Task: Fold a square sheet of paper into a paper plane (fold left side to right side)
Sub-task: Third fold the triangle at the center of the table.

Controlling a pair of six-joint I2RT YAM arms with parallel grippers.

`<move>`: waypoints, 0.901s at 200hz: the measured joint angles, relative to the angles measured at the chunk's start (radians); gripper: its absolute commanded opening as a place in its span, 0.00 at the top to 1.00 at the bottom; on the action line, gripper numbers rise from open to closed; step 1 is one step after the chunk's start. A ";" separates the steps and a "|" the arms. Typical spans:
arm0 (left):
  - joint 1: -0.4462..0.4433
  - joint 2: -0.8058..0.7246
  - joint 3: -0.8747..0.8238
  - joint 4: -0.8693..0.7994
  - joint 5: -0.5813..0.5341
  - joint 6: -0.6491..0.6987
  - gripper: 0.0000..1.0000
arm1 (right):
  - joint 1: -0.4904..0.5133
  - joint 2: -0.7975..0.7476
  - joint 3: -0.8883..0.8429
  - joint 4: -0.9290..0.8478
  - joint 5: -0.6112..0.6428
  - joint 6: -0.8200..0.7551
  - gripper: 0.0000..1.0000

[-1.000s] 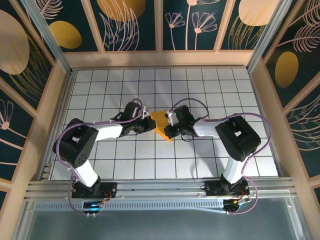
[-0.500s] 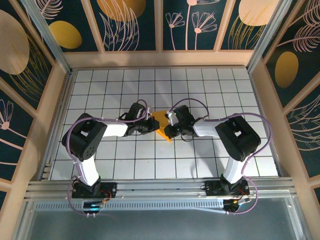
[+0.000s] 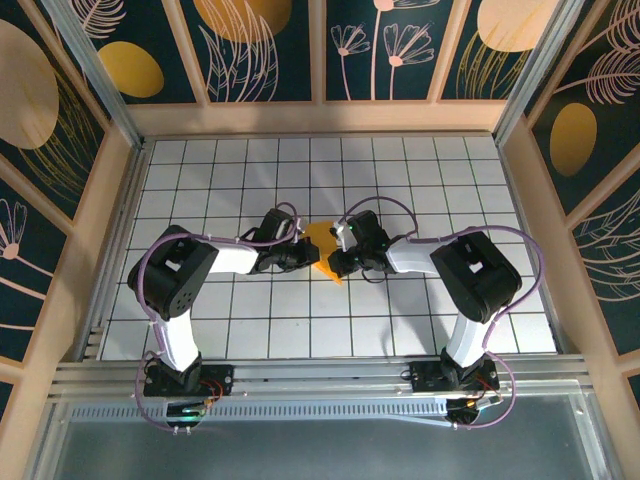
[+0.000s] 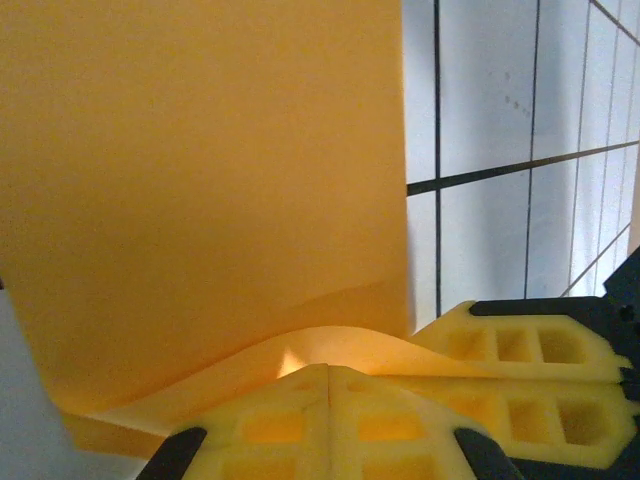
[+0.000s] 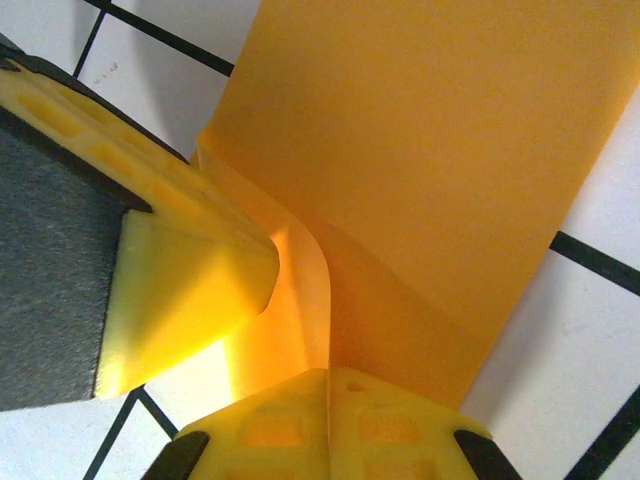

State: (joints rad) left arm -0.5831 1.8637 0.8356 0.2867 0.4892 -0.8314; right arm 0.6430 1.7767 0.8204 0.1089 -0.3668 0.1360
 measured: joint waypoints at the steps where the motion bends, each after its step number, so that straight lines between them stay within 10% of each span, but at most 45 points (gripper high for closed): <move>1: 0.000 0.000 0.000 0.000 0.000 0.000 1.00 | 0.000 0.000 0.000 0.000 0.000 0.000 1.00; 180: -0.005 0.000 0.003 -0.039 -0.047 0.027 1.00 | -0.001 0.002 0.007 -0.006 0.000 0.000 1.00</move>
State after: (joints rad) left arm -0.5884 1.8637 0.8383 0.2478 0.4423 -0.8040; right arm 0.6418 1.7790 0.8276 0.1028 -0.3668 0.1364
